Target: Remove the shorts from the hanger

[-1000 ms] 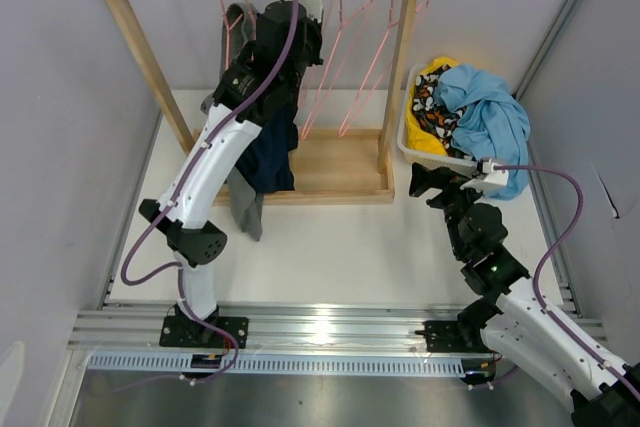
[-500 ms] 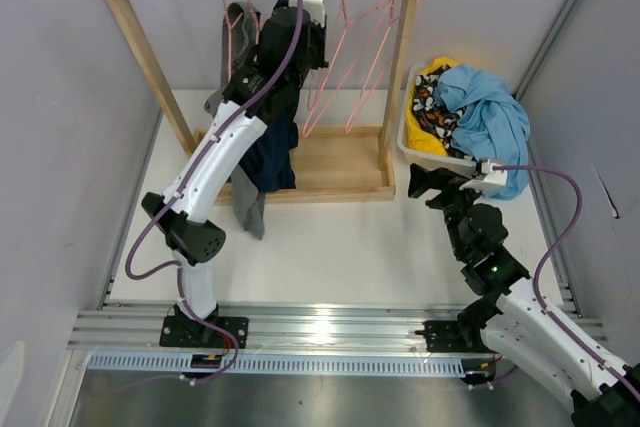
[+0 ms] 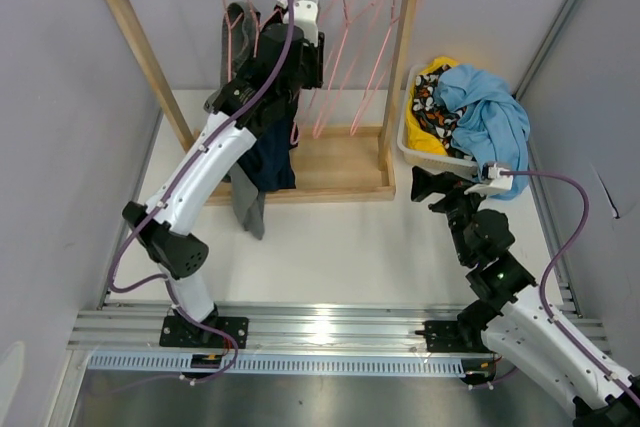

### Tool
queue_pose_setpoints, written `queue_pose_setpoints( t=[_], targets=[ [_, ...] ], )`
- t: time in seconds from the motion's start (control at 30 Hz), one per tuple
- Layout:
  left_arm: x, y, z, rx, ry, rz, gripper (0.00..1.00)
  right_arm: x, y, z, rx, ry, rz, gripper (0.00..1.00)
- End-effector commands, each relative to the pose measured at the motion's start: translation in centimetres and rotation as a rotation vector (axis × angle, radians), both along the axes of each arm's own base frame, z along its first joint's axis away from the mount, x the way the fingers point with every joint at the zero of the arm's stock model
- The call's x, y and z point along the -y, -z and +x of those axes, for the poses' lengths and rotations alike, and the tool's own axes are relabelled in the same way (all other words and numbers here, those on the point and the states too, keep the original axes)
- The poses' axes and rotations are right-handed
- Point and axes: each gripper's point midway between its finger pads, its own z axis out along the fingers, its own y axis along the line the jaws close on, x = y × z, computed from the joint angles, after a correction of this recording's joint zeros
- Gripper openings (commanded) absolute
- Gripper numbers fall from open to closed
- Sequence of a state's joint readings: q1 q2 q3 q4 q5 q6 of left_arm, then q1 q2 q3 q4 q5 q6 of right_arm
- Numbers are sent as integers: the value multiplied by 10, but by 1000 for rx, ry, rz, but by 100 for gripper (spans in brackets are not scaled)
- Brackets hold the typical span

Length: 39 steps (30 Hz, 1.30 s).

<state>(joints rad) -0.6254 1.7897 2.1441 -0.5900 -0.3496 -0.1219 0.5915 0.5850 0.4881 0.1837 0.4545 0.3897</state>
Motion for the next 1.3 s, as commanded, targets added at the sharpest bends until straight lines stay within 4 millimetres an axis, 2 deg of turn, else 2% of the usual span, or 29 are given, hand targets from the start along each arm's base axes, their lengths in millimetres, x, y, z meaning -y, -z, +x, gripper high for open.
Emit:
queue_pose_setpoints(
  t=[0.0, 0.03, 0.1, 0.27, 0.33, 0.4, 0.43, 0.47, 0.5, 0.57, 0.6, 0.67, 0.7, 0.73, 0.77, 0.83, 0.87, 0.93, 1.03, 1.1, 1.13, 1.2, 1.23, 1.27],
  targets=[
    [-9, -17, -21, 23, 28, -45, 44, -1, -11, -4, 24, -9, 32, 100],
    [-14, -27, -28, 43, 30, -57, 52, -2, -10, -5, 21, -12, 30, 99],
    [-16, -26, -31, 43, 34, -53, 55, -3, -12, -6, 23, -17, 38, 100],
    [-25, -35, -45, 55, 38, -62, 51, -9, -13, -8, 19, -35, 48, 99],
    [-27, -36, -50, 61, 42, -67, 44, -10, -13, -8, 19, -36, 50, 99],
    [-31, -41, -60, 60, 53, -83, 43, -13, -15, -10, 18, -44, 53, 99],
    [-29, -26, -64, 22, 64, -64, 44, -13, -15, -10, 17, -43, 55, 99],
    [-28, -21, -69, 9, 77, -59, 46, -15, -15, -11, 16, -52, 52, 100],
    [-32, -26, -80, 21, 93, -69, 52, -15, -16, -12, 15, -52, 53, 100],
    [-29, 22, -85, -52, 106, -29, 54, -17, -19, -14, 21, -58, 51, 99],
    [-37, 18, -93, -30, 103, -46, 54, -16, -18, -14, 18, -57, 49, 100],
    [-38, 71, -97, -109, 96, -27, 52, -19, -16, -14, 15, -67, 47, 100],
    [-41, 90, -106, -138, 101, -26, 51, -20, -14, -15, 7, -74, 44, 100],
    [-34, 112, -112, -172, 134, -52, 50, -22, -13, -16, 1, -81, 46, 100],
    [-35, 141, -119, -218, 141, -49, 49, -22, -12, -16, -3, -81, 45, 99],
    [-31, 146, -125, -199, 162, -102, 49, -23, -9, -17, -10, -89, 45, 99],
    [-33, 182, -131, -259, 154, -86, 48, -24, -7, -18, -12, -89, 43, 99],
    [-30, 193, -129, -255, 154, -106, 48, -25, -5, -18, -15, -93, 41, 99],
    [-29, 219, -121, -288, 123, -84, 48, -26, -2, -18, -22, -98, 35, 99],
    [-27, 222, -114, -282, 107, -87, 50, -27, 0, -17, -28, -96, 29, 99],
    [-25, 231, -110, -296, 101, -74, 52, -27, 1, -17, -30, -96, 26, 100],
    [-26, 231, -98, -273, 72, -58, 54, -25, 1, -17, -28, -89, 20, 99],
    [-25, 242, -94, -291, 67, -40, 54, -25, 2, -17, -30, -87, 11, 99],
    [-25, 243, -87, -283, 62, -41, 55, -24, 2, -17, -29, -84, 11, 99]
  ],
)
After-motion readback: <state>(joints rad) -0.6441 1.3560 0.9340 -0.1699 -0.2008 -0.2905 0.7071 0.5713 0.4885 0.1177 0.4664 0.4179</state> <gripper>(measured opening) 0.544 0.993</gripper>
